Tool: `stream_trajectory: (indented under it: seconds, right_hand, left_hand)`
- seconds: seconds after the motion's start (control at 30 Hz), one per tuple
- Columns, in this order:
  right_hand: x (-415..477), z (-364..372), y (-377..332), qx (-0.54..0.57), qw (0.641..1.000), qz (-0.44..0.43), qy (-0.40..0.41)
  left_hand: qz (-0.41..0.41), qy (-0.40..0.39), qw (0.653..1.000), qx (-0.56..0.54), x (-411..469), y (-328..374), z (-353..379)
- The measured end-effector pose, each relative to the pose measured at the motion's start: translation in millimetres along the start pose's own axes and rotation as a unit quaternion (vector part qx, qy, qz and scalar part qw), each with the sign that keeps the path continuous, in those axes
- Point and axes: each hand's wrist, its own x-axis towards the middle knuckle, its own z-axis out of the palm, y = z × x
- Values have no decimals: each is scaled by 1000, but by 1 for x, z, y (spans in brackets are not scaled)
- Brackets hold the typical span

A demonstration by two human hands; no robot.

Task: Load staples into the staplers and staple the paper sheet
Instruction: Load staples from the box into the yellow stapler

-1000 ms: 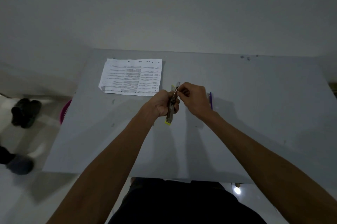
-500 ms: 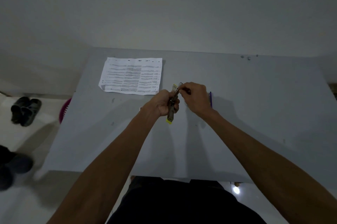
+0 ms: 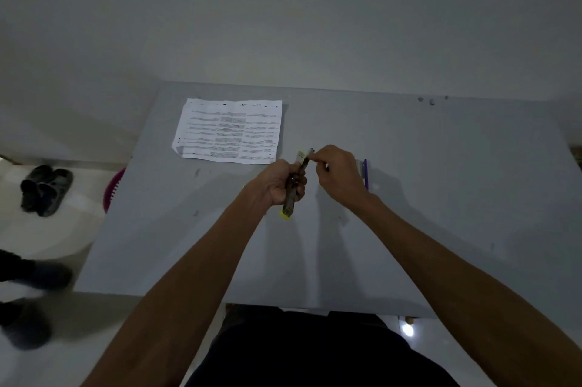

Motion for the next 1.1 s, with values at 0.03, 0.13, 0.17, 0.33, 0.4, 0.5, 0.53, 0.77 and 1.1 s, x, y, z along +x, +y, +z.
stream_trajectory:
  seconds: [0.03,0.13,0.17,0.33,0.4,0.5,0.53,0.77,1.1]
  right_hand:
    - [2,-2,0,35,998,42,32]
    - [9,-7,-2,141,972,188,31]
    - [12,-7,0,166,963,214,9]
    - [19,-12,-10,253,938,236,-1]
    - [16,-15,-19,266,943,201,-5]
    - [7,-18,-28,288,944,151,-47]
    - [2,-18,-29,299,942,135,-73]
    - [-31,-8,-17,173,971,17,-166]
    - [-3,-5,-17,304,936,173,-44]
  left_hand:
    - [-4,-3,1000,8,1,-1,0]
    - [-10,-14,999,34,1,-2,4]
    - [-9,-16,999,41,0,-1,5]
    - [9,18,1000,12,3,2,10]
    - [26,42,999,-4,6,5,6]
    - [45,67,996,-25,8,11,-1]
    - [53,72,995,-36,8,14,-3]
    - [76,95,988,-99,8,18,-8]
    - [-15,35,998,-58,8,2,6]
